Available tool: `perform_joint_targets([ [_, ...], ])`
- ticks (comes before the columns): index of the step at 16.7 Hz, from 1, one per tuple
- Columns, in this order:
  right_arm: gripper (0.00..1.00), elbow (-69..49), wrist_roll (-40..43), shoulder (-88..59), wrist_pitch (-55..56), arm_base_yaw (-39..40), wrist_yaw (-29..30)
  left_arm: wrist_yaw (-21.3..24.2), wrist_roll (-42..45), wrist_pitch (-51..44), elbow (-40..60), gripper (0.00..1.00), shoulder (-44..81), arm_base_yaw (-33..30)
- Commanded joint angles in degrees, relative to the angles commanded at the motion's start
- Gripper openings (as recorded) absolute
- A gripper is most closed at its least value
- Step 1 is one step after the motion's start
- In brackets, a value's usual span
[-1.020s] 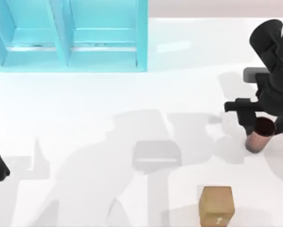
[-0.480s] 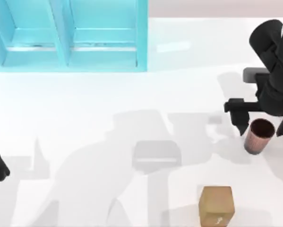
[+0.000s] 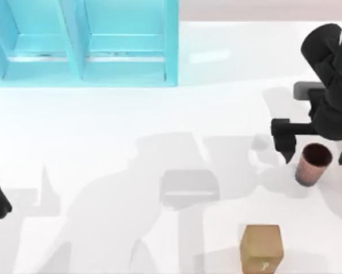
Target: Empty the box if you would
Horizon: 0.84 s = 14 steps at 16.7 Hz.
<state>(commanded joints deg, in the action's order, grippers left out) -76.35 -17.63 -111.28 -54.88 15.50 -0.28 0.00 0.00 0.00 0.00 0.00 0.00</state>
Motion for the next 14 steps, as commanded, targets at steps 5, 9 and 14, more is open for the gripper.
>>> perform_joint_targets([
  [5, 1.0, -5.1, 0.0, 0.8, -6.1, 0.0, 0.0, 0.0, 0.0, 0.0, 0.0, 1.0, 0.0, 0.0],
  [9, 1.0, -12.8, 0.1, 2.5, -15.6, -0.1, 0.0, 0.0, 0.0, 0.0, 0.0, 1.0, 0.0, 0.0],
  [14, 1.0, -17.8, 0.3, 4.0, -21.8, -0.2, 0.0, 0.0, 0.0, 0.0, 0.0, 1.0, 0.0, 0.0],
])
